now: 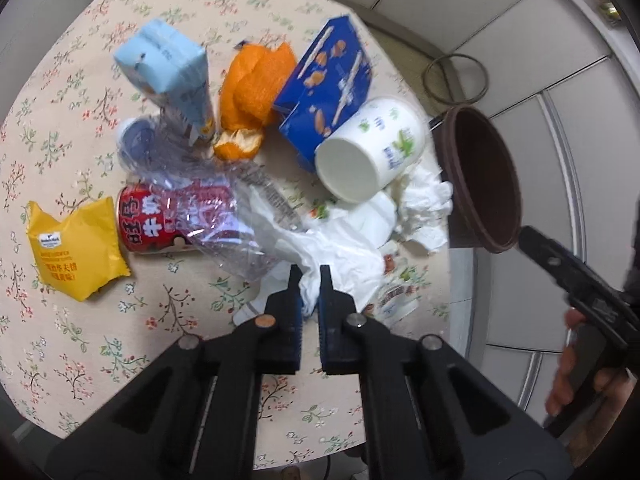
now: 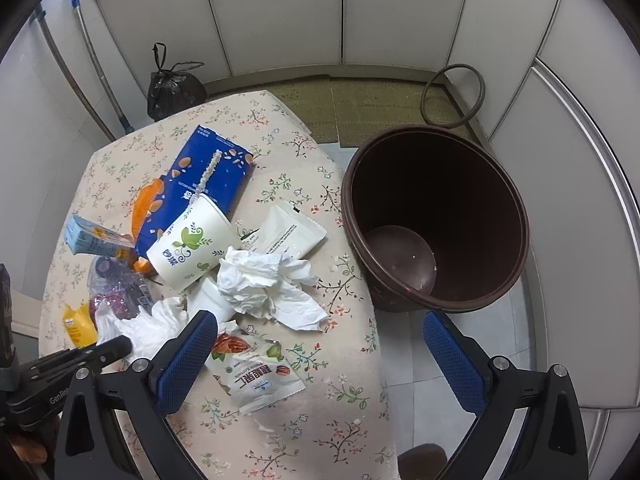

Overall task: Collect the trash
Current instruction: 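Grasp white tissues with the left gripper while the right gripper grasps crumpled tissues, then carry tissues over the brown bin and open both grippers to drop them, then move both grippers back over the table toward the milk carton and cup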

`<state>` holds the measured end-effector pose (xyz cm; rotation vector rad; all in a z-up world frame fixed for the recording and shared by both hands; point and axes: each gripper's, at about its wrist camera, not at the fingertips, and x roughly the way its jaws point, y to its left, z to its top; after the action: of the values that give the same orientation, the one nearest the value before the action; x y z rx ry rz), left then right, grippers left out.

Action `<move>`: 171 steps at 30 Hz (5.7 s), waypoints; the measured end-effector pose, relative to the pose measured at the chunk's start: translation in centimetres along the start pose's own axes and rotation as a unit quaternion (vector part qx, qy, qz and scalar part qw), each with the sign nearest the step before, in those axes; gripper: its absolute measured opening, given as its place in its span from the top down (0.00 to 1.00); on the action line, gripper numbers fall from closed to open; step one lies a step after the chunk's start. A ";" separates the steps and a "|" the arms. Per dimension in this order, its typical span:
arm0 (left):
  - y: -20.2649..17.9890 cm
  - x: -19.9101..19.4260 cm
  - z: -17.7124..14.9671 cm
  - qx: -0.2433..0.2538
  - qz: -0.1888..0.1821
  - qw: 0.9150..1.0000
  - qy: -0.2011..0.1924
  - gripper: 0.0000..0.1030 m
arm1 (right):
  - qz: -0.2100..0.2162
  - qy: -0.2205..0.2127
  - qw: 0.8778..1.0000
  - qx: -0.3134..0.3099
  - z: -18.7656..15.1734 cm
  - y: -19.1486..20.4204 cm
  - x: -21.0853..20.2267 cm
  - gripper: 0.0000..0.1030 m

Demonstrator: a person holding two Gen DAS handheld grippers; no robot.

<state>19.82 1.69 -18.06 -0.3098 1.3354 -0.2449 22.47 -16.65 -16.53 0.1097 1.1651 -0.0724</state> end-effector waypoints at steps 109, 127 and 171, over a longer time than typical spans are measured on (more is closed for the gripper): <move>-9.9 -12.4 -2.7 0.221 0.080 0.923 -0.306 0.04 | -0.010 -0.269 0.963 -0.012 -2.8 -5.0 -13.8 0.09; 6.1 -8.5 -1.4 0.102 0.098 0.982 -0.126 0.07 | 0.017 -0.087 0.991 -0.100 -5.3 2.4 -2.8 0.09; 4.6 -8.5 2.9 0.177 0.100 0.950 -0.238 0.43 | 0.116 -0.061 0.951 -0.279 1.6 8.6 4.4 0.09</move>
<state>20.75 9.21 -11.40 0.0726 0.8165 -0.2167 26.65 -8.36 -19.52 -0.2568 1.0042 0.4522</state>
